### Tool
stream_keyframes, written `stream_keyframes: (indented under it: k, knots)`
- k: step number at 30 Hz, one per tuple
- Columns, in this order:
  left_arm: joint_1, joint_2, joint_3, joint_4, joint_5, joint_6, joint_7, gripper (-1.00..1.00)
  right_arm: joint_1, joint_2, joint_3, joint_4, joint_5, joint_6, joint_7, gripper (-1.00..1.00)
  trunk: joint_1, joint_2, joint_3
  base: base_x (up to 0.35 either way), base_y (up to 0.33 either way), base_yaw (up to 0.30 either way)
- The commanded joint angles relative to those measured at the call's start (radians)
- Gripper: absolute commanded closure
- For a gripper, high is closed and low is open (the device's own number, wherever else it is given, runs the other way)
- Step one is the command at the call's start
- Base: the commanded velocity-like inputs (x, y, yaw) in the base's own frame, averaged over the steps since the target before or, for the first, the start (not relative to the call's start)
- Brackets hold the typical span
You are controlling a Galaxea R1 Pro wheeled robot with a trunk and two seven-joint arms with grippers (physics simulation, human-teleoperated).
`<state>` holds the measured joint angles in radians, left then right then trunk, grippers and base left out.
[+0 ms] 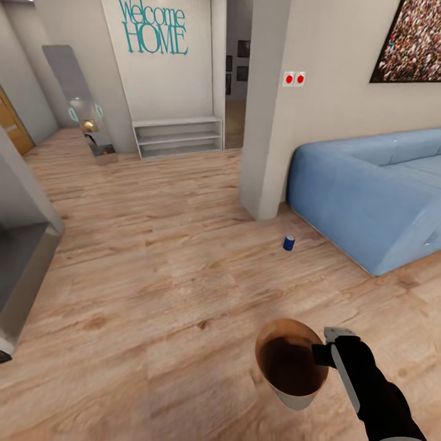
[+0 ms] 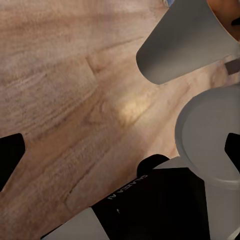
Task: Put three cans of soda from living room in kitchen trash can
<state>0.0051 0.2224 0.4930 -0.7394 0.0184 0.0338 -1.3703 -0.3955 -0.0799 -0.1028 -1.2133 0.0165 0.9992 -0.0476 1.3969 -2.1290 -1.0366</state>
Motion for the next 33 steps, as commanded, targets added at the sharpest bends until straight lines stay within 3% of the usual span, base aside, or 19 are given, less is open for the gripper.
stream_keyframes:
  k: [1,33]
  knots:
    - [0.000,0.000,0.000,0.000,0.000,0.000,0.000,-1.00,0.000,0.000,0.000,0.000,-0.010,-0.001,0.005,1.00,0.000,0.000,0.000,0.342,0.112,0.000]
    - [0.000,0.000,0.000,0.000,0.000,0.000,0.000,-1.00,0.000,0.000,0.000,0.000,-0.010,-0.001,0.005,1.00,0.000,0.000,0.000,0.342,0.112,0.000]
